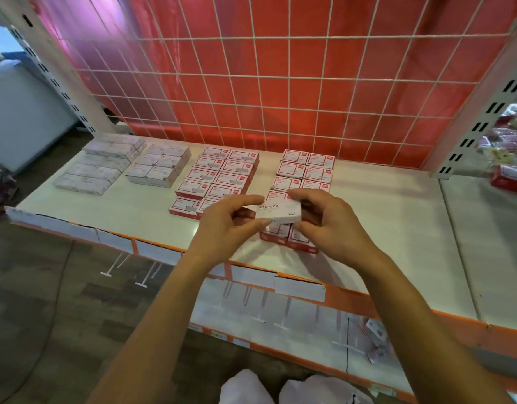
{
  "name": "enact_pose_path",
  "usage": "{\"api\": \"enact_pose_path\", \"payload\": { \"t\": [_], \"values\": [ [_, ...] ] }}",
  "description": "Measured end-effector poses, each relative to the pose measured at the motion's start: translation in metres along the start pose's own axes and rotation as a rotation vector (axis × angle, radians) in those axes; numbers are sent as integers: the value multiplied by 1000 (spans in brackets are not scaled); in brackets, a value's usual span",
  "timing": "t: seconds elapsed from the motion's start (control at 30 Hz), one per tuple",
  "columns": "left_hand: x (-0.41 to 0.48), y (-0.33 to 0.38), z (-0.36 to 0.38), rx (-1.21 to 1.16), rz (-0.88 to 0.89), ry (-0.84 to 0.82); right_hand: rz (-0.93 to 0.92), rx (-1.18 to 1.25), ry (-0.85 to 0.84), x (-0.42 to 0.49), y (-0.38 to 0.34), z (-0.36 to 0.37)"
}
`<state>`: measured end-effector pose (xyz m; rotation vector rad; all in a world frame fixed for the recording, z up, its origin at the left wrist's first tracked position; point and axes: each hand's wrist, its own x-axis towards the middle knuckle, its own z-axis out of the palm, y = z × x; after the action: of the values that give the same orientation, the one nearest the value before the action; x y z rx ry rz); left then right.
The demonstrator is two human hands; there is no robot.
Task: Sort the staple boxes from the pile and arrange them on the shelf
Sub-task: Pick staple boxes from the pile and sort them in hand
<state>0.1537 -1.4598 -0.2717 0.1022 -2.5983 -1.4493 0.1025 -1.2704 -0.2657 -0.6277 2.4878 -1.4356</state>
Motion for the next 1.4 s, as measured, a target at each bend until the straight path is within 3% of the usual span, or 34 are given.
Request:
{"api": "enact_pose_path", "payload": {
  "t": [0.3, 0.57, 0.97, 1.17, 1.4],
  "values": [
    [26, -30, -47, -157, -6, -7, 44, 13, 25, 42, -30, 48],
    [63, -76, -133, -318, -157, -160, -70, 113, 221, 98, -69, 135],
    [92, -151, -224, -408, -74, -196, 116, 147, 193, 146, -105, 220],
    [98, -172, -239, -315, -33, -202, 143, 11, 243, 155, -115, 239],
    [98, -183, -248, 95, 71, -212, 150, -302, 162, 160, -117, 247]
  ]
}}
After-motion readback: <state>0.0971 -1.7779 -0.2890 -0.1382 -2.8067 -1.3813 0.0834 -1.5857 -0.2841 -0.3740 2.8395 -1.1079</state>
